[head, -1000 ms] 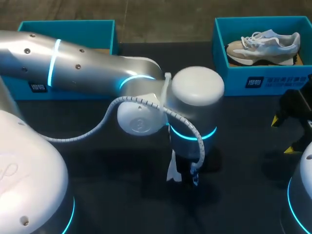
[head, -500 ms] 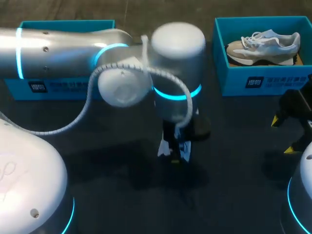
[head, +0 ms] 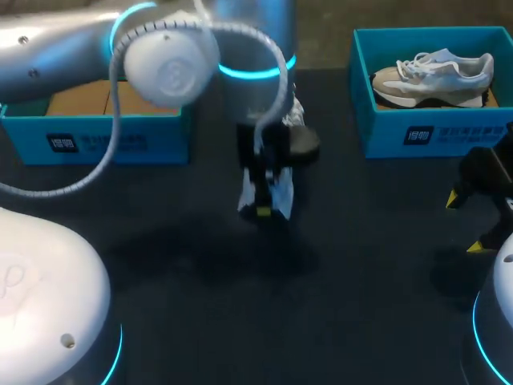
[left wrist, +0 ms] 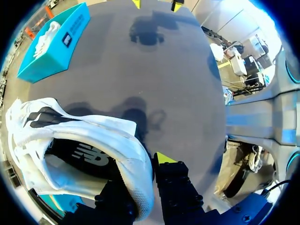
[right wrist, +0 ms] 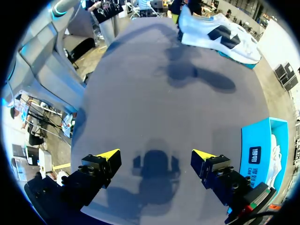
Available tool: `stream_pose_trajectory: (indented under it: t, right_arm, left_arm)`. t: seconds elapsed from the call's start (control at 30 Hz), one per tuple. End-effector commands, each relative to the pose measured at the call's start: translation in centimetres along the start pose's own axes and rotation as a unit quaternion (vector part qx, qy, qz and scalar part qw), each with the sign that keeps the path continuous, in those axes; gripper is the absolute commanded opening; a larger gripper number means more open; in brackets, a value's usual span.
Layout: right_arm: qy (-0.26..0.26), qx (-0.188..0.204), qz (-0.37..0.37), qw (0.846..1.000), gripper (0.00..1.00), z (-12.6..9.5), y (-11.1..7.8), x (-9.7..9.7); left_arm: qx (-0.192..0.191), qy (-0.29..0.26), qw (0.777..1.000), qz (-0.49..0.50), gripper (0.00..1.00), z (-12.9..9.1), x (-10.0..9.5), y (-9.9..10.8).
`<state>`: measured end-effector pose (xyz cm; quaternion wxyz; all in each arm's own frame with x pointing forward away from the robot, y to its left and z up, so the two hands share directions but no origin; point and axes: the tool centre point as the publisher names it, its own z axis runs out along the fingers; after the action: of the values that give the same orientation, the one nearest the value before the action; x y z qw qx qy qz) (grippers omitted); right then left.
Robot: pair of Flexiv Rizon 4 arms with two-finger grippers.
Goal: Take the shoe out of the shoebox, open the shoe tongue, remove and reinsert the insole, then place the shoe into the shoebox
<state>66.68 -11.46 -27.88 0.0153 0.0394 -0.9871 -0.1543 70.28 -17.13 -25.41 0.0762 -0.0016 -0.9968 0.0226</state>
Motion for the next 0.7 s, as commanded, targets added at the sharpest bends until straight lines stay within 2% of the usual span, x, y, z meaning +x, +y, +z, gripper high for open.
stream_pose_trajectory:
  t: [0.03, 0.23, 0.27, 0.7]
  right_arm:
    - [-0.001, 0.001, 0.0, 1.0, 1.0, 0.0, 0.0, 0.1]
    - [-0.001, 0.001, 0.0, 1.0, 1.0, 0.0, 0.0, 0.1]
    - [-0.001, 0.001, 0.0, 1.0, 1.0, 0.0, 0.0, 0.1]
    - [-0.001, 0.001, 0.0, 1.0, 1.0, 0.0, 0.0, 0.1]
  left_arm:
    - [0.0, 0.006, 1.0, -0.015, 0.0, -2.6, -1.8, 0.9]
    - [0.008, 0.018, 0.999, -0.033, 0.0, -5.7, -4.0, 2.3]
    - [0.019, 0.016, 0.999, -0.04, 0.0, -6.4, -4.2, 2.7]
    - [0.019, 0.016, 0.999, -0.04, 0.0, -6.4, -4.2, 2.7]
